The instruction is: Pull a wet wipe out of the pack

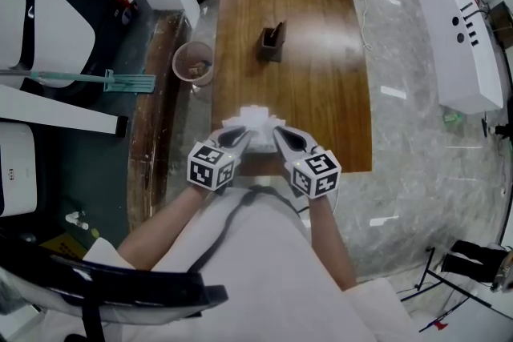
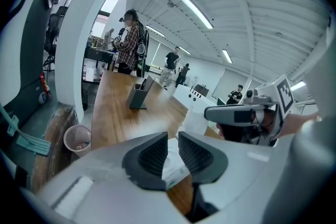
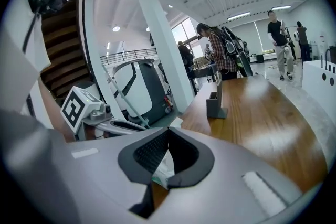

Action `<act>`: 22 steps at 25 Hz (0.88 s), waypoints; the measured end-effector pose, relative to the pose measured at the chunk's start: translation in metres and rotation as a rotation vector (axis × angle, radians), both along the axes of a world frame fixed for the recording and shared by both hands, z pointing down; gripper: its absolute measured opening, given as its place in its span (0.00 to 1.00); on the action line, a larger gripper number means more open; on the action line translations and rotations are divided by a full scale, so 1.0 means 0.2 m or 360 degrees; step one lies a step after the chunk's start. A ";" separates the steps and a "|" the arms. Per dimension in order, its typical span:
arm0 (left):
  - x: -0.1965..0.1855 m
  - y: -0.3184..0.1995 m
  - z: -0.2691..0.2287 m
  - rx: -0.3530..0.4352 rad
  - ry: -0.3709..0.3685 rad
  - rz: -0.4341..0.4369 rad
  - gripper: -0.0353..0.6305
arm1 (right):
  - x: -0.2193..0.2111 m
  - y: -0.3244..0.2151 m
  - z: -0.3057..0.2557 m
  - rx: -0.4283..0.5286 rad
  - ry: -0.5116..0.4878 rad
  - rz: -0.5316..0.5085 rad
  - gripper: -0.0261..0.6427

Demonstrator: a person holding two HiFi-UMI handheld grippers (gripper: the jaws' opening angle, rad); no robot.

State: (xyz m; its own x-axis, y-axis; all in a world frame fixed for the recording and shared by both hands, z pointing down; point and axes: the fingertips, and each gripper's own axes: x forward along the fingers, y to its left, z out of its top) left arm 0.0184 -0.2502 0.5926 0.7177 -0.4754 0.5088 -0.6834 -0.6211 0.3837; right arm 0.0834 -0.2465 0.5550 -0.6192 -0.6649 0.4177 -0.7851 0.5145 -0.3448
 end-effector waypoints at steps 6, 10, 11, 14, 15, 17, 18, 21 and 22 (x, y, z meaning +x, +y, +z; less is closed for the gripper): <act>-0.01 -0.04 -0.16 0.0095 0.0070 -0.0021 0.16 | 0.04 0.01 -0.19 0.0152 -0.0074 0.0073 0.05; -0.01 -0.05 -0.23 0.0164 0.0083 -0.0018 0.16 | 0.06 0.01 -0.28 0.0229 -0.0095 0.0114 0.05; -0.02 -0.05 -0.25 0.0175 0.0088 -0.0019 0.16 | 0.07 0.02 -0.30 0.0245 -0.0101 0.0126 0.05; -0.03 -0.06 -0.30 0.0205 0.0103 -0.0025 0.16 | 0.08 0.01 -0.35 0.0290 -0.0110 0.0155 0.05; -0.03 -0.07 -0.31 0.0212 0.0108 -0.0027 0.16 | 0.08 0.01 -0.36 0.0299 -0.0112 0.0161 0.05; -0.03 -0.07 -0.32 0.0221 0.0116 -0.0030 0.16 | 0.08 0.02 -0.37 0.0308 -0.0113 0.0169 0.05; -0.03 -0.08 -0.33 0.0226 0.0119 -0.0030 0.16 | 0.08 0.02 -0.37 0.0313 -0.0112 0.0174 0.05; -0.03 -0.08 -0.34 0.0232 0.0121 -0.0028 0.16 | 0.09 0.02 -0.38 0.0322 -0.0109 0.0188 0.05; -0.03 -0.08 -0.34 0.0231 0.0122 -0.0027 0.16 | 0.09 0.03 -0.38 0.0323 -0.0108 0.0190 0.05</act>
